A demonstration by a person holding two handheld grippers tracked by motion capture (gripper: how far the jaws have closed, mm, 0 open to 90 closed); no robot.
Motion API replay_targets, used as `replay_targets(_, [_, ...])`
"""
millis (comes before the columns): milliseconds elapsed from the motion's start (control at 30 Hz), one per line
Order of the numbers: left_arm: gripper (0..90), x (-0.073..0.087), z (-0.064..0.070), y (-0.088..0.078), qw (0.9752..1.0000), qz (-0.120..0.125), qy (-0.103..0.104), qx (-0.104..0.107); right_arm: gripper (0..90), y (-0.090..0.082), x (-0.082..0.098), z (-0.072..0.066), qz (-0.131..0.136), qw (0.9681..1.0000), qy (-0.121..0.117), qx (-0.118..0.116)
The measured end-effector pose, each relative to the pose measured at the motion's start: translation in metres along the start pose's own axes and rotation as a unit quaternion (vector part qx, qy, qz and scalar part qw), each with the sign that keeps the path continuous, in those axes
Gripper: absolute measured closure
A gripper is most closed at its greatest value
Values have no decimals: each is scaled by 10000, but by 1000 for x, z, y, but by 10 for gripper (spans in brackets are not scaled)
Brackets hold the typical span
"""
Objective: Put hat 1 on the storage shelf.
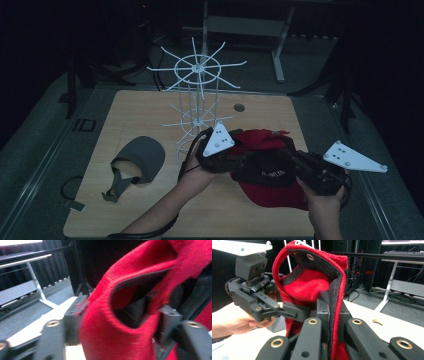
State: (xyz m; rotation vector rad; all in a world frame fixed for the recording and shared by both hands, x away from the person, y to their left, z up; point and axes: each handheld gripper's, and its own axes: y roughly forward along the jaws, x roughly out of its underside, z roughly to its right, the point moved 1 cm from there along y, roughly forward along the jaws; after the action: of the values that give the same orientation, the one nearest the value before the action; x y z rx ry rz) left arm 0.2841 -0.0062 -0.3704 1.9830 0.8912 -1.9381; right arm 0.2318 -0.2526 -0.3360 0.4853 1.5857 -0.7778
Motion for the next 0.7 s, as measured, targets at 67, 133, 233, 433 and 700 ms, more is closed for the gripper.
replay_targets(67, [497,-1,0,2,10000,-37,-8,-19,863,1,1,0,-14,10000,12,14])
replay_targets(133, [583,-1,1,4,10000,-60,-36,-7,863,2,2,0,-35,10000,6,38])
replay_targets(233, [712,-4,3,7,9999,-113,-23,-57,863,2,3,1,-32,10000,10,51])
replay_targets(433, [836,-9,6,11,9994,-90,-221,-248,863,2,5,1,-69,10000,7,70])
replay_targets(700, [848,-16,11,10,9987,8,-181,-471,852,1,16,3,-25,9999,64,134])
